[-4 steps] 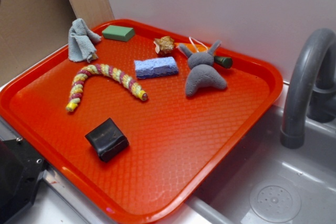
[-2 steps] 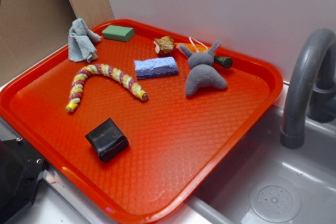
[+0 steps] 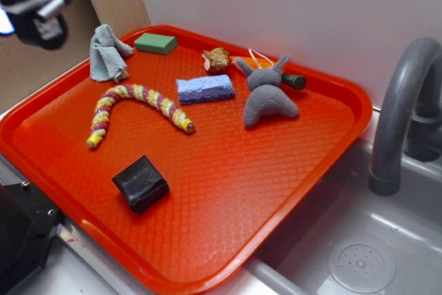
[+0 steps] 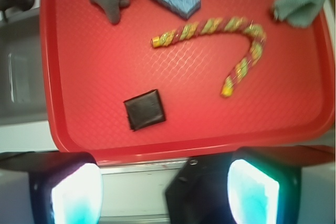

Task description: Grab the black box.

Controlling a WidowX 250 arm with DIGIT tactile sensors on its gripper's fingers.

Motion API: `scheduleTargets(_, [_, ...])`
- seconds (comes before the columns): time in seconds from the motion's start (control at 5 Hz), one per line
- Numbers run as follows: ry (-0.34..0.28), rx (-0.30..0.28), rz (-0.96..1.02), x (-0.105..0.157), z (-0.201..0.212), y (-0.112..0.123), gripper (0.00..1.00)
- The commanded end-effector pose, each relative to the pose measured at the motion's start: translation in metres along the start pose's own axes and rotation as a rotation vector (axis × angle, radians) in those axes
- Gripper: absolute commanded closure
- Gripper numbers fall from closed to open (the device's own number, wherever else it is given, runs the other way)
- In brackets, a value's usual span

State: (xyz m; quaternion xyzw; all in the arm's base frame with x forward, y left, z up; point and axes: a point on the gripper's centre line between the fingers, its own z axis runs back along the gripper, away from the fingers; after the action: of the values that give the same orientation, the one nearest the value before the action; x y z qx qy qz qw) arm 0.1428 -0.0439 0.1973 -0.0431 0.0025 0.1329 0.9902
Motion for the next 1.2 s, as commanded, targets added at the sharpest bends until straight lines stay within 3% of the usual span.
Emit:
scheduleTargets(0.0, [-0.021, -0.026, 0.377, -0.019, -0.027, -0.018, 0.00])
scheduleTargets(0.2, [-0.090, -0.065, 0.521, -0.031, -0.041, -0.020, 0.00])
scheduleTargets(0.4, [-0.067, -0.101, 0.594, -0.029, -0.049, -0.023, 0.00])
scheduleTargets(1.0, [-0.034, -0.063, 0.649, -0.006, -0.096, -0.026, 0.00])
